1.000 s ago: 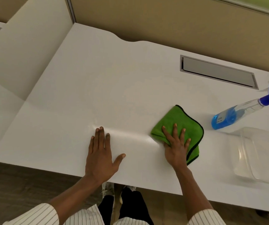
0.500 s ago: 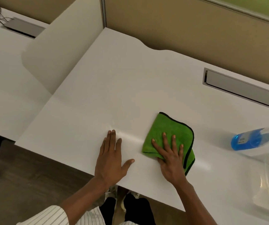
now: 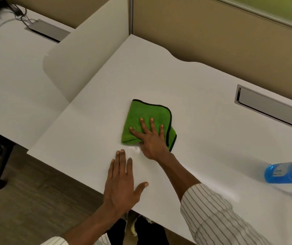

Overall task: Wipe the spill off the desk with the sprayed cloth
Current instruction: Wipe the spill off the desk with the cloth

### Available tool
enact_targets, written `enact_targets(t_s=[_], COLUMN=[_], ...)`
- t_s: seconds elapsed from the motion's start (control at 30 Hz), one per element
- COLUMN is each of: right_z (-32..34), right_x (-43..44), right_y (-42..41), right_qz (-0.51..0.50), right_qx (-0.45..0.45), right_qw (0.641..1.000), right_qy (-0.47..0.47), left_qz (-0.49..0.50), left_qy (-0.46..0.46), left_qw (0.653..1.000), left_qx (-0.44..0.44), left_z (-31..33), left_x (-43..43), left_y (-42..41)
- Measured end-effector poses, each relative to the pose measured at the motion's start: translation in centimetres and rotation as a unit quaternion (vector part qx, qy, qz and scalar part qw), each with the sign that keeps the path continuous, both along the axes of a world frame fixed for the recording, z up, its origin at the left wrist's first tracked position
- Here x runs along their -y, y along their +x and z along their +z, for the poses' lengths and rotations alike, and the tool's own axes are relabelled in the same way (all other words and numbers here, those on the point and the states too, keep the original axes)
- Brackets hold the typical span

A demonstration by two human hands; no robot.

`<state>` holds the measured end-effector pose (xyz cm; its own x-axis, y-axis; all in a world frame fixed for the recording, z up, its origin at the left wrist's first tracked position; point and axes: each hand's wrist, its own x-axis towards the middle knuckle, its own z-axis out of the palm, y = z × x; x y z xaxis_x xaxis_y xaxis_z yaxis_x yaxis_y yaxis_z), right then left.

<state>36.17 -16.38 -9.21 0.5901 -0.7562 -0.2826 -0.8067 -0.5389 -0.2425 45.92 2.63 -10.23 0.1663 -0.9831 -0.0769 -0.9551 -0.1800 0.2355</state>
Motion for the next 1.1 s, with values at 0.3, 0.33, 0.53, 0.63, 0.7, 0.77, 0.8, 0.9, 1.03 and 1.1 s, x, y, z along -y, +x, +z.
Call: enact_targets(t_s=[0.3, 0.33, 0.53, 0.63, 0.7, 0.77, 0.8, 0.9, 1.03, 1.1], right_z=[0.7, 0.7, 0.6, 0.6, 0.5, 0.3, 0.2, -0.1, -0.3, -0.2], right_x=[6.8, 7.1, 5.6, 1.8, -1.5, -5.3, -7.2, -12.8, -16.4, -15.4], right_y=[-3.0, -4.3, -13.6, -16.4, -16.9, -16.6, -16.4, -16.5, -18.3, -19.1], right_qz=[-0.149, -0.173, -0.342, -0.397, -0.404, -0.371, -0.346, -0.274, -0.279, -0.296], right_qx=[-0.016, -0.020, -0.016, -0.019, -0.031, -0.043, -0.036, -0.004, 0.017, 0.012], right_qw=[0.989, 0.985, 0.939, 0.918, 0.914, 0.927, 0.937, 0.961, 0.960, 0.955], right_qy=[0.010, 0.010, 0.020, 0.016, 0.000, -0.028, -0.036, -0.041, -0.038, -0.026], left_qz=[0.016, 0.015, -0.044, -0.055, -0.053, -0.053, -0.055, -0.060, -0.058, -0.057], left_qy=[0.029, 0.034, 0.010, 0.030, 0.042, 0.052, 0.056, 0.062, 0.053, 0.045], left_qw=[0.999, 0.999, 0.999, 0.997, 0.997, 0.997, 0.996, 0.996, 0.996, 0.997], left_qx=[-0.029, -0.039, -0.030, -0.034, -0.038, -0.036, -0.036, -0.039, -0.048, -0.039], left_z=[0.1, 0.2, 0.4, 0.3, 0.3, 0.4, 0.4, 0.5, 0.9, 0.9], left_x=[0.4, 0.5, 1.0, 1.1, 1.1, 1.2, 1.3, 1.4, 1.4, 1.5], left_y=[-0.6, -0.8, -2.6, -3.0, -3.2, -3.2, -3.1, -2.9, -3.0, -3.0])
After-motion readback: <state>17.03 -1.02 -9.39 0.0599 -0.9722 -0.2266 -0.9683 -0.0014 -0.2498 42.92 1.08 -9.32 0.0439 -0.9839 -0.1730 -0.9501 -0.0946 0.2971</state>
